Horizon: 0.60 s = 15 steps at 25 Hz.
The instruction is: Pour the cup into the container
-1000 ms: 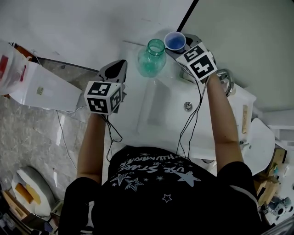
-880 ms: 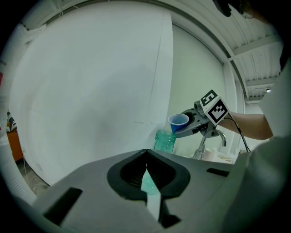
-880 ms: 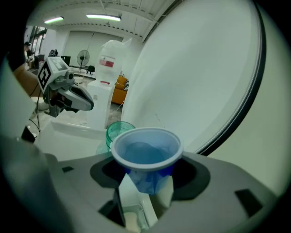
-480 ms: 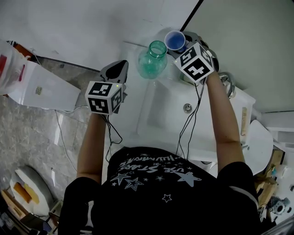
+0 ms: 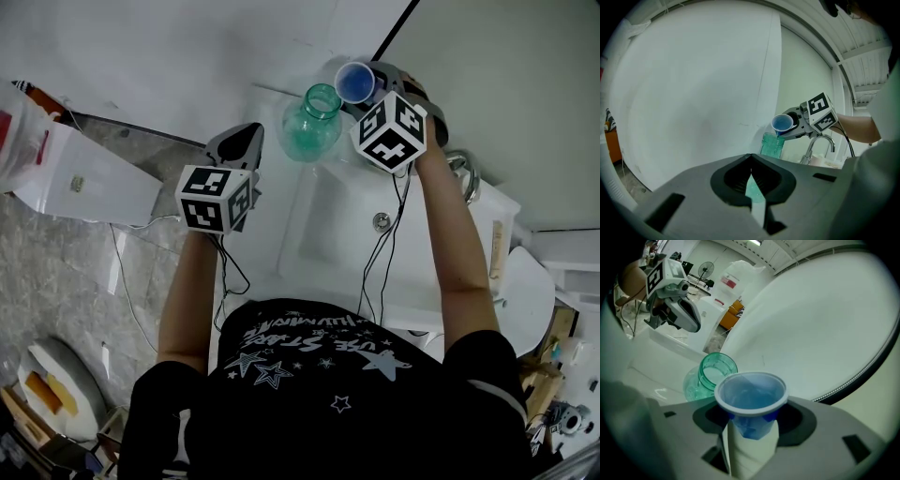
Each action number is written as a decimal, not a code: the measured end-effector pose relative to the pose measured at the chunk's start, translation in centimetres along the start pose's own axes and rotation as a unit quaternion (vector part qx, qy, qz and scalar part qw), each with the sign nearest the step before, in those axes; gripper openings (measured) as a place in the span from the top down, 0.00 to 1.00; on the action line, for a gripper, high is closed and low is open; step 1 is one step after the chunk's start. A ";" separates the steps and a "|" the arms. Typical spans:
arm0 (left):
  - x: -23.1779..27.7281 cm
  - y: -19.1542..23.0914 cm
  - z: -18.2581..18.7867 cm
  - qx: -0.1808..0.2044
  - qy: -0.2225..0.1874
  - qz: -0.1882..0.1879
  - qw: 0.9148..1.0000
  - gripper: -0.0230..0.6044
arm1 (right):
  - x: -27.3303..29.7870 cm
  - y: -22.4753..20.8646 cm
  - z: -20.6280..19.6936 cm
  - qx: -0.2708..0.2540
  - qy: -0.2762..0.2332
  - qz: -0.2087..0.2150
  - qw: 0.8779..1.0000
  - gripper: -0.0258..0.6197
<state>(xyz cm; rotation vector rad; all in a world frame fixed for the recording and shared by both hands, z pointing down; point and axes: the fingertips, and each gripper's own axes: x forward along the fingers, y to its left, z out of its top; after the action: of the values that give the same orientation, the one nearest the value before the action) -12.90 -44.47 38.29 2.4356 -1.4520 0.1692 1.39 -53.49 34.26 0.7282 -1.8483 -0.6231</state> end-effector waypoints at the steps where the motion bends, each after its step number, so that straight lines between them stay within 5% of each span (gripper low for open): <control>1: 0.0 0.0 0.0 0.000 0.000 0.000 1.000 0.95 | 0.0 0.0 0.0 -0.005 0.001 -0.003 1.000 0.53; 15: -0.3 0.1 -0.2 -0.002 -0.002 0.002 1.000 0.95 | 0.1 -0.2 0.6 -0.063 0.012 -0.032 0.997 0.53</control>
<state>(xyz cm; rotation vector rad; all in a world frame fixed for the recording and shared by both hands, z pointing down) -13.14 -44.20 38.40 2.4302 -1.4579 0.1620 0.84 -53.67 33.97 0.7114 -1.7531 -0.7621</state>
